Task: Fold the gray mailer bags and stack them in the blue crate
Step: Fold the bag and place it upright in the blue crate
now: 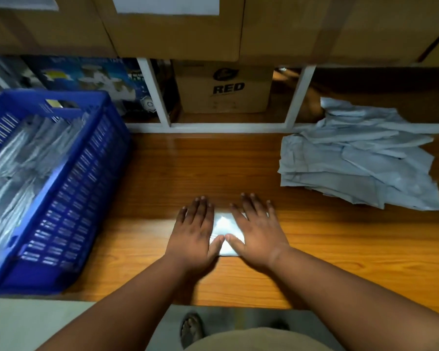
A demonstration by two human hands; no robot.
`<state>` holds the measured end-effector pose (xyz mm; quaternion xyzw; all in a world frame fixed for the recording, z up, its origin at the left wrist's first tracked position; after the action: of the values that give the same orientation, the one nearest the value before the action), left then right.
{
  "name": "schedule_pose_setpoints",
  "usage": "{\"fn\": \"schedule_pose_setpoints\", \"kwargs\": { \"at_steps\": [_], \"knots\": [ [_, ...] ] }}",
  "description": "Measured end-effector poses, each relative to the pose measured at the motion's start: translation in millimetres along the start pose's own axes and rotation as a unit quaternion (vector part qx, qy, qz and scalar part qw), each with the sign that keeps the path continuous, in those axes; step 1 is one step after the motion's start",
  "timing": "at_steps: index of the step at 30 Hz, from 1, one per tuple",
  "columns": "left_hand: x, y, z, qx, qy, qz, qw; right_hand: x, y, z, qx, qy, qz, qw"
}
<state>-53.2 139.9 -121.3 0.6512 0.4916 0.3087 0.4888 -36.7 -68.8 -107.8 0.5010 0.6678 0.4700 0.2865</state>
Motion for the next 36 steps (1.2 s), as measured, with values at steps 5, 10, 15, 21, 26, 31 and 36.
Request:
{"fn": "schedule_pose_setpoints", "kwargs": {
  "at_steps": [5,10,15,21,26,31,36],
  "knots": [
    [-2,36,2,-0.010,0.004,0.010,1.000,0,10,-3,0.043,0.020,0.003,0.999],
    [-6,74,12,0.085,0.031,0.021,0.996,2,43,-3,0.075,0.061,0.012,0.995],
    [-1,104,6,0.123,0.025,-0.075,0.989,6,75,8,0.120,0.092,0.056,0.987],
    [45,153,-31,0.094,0.059,-0.150,0.983,10,136,27,0.145,0.152,0.081,0.974],
    [89,225,-86,0.003,0.089,-0.135,0.987,54,220,50,0.085,0.203,0.021,0.975],
    [142,288,-160,-0.104,0.170,-0.073,0.977,141,316,61,-0.014,0.276,-0.011,0.961],
    [207,307,-238,-0.186,0.266,-0.080,0.942,251,384,74,-0.059,0.356,-0.068,0.930]
  ]
}}
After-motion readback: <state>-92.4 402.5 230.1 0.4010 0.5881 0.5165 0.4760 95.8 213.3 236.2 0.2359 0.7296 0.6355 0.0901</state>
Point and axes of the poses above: each hand's wrist, its own z-axis towards the middle knuckle, its own y-axis out of the back of the hand, x = y × z, the point moved 3 cm from there along z, towards the middle knuckle, and after that the axes turned 13 degrees about x, right-handed, at the moved point
